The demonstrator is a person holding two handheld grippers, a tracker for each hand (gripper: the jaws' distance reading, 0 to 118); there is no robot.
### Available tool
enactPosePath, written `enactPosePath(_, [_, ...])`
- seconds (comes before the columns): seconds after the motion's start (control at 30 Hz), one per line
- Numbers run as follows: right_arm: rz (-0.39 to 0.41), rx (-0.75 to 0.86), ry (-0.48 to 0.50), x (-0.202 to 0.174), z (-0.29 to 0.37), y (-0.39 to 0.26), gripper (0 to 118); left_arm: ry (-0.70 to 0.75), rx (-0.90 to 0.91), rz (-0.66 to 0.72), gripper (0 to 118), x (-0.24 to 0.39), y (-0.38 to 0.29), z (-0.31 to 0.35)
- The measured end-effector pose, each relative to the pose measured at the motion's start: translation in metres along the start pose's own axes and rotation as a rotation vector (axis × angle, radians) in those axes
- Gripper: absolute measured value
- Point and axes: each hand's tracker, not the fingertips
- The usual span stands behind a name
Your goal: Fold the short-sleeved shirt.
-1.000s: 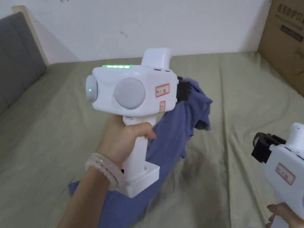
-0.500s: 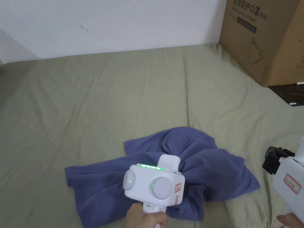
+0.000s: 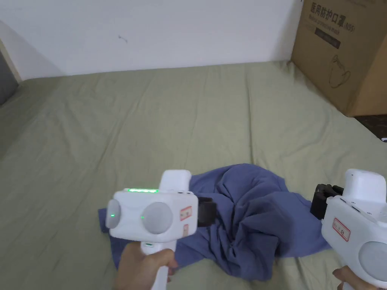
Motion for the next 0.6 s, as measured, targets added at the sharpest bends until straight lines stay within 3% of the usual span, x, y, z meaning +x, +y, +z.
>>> enactPosePath(0.03, [0.006, -0.004, 0.007, -0.005, 0.001, 0.000, 0, 0.025, 0.016, 0.018, 3, -0.011, -0.004, 0.011])
enactPosePath(0.1, [0.017, -0.008, 0.021, -0.013, 0.002, -0.002, 0, 0.073, 0.034, 0.076, 0, -0.036, -0.017, 0.029])
enactPosePath(0.3, [0.026, -0.037, 0.075, -0.041, 0.001, -0.010, 0, 0.193, -0.006, 0.171, 0, -0.094, -0.070, 0.059])
enactPosePath(0.43, [0.035, -0.062, 0.111, -0.061, -0.003, -0.014, 0, 0.181, -0.006, 0.233, 2, -0.109, -0.082, 0.066])
enactPosePath(0.47, [0.044, -0.065, 0.119, -0.065, -0.003, -0.015, 0, 0.177, -0.012, 0.237, 24, -0.109, -0.081, 0.065])
enactPosePath(0.53, [0.062, -0.071, 0.135, -0.073, -0.004, -0.015, 0, 0.186, -0.042, 0.234, 89, -0.109, -0.083, 0.057])
enactPosePath(0.57, [0.074, -0.074, 0.142, -0.076, -0.003, -0.016, 0, 0.189, -0.070, 0.228, 113, -0.108, -0.085, 0.050])
enactPosePath(0.6, [0.086, -0.077, 0.146, -0.078, -0.003, -0.016, 0, 0.191, -0.060, 0.228, 112, -0.107, -0.086, 0.048])
